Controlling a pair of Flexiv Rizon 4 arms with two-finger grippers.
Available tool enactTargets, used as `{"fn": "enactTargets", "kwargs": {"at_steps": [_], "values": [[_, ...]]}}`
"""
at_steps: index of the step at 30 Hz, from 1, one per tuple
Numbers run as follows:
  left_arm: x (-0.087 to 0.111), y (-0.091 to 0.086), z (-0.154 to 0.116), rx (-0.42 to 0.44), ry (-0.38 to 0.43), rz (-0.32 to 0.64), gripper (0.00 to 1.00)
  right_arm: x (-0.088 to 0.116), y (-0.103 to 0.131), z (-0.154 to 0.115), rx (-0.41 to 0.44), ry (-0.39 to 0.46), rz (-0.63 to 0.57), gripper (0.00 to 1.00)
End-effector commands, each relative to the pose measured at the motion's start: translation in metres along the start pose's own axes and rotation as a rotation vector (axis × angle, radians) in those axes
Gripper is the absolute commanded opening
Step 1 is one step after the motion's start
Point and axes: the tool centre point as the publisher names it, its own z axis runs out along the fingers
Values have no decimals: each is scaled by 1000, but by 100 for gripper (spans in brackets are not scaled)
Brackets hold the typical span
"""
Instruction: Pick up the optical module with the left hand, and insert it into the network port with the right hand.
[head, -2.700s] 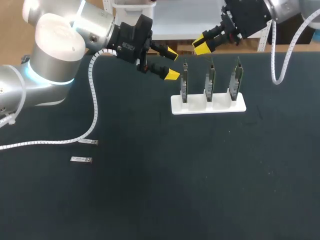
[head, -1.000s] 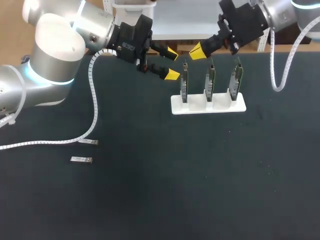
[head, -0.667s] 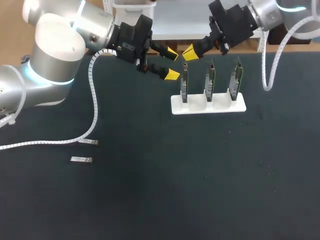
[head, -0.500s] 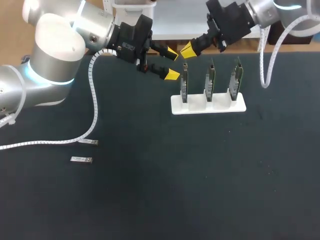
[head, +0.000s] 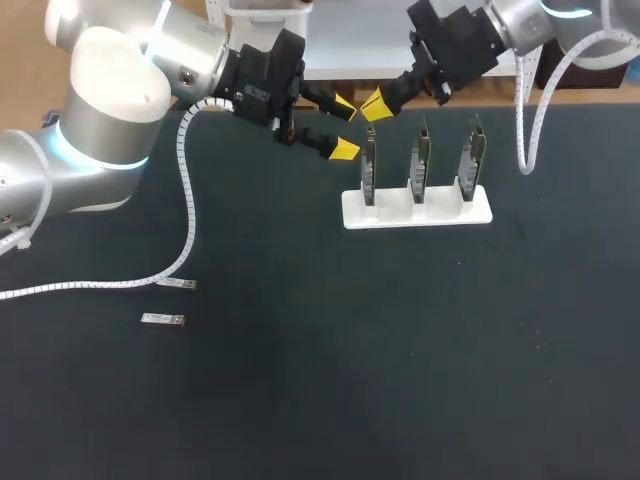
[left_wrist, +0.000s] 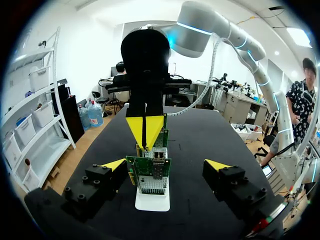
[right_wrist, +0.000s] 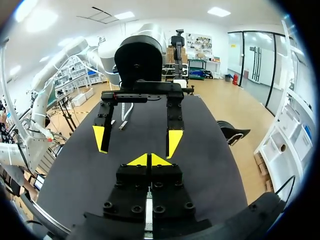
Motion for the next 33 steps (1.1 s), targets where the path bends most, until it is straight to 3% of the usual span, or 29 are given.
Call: {"fn": "enactTargets", "kwargs": {"at_steps": [1, 33], "values": [[-1, 2, 1, 3, 5, -2, 100, 3, 5, -1, 6, -4, 8, 0], [-1, 2, 1, 3, 5, -2, 100, 0, 12, 2, 29, -21, 15, 0]]}}
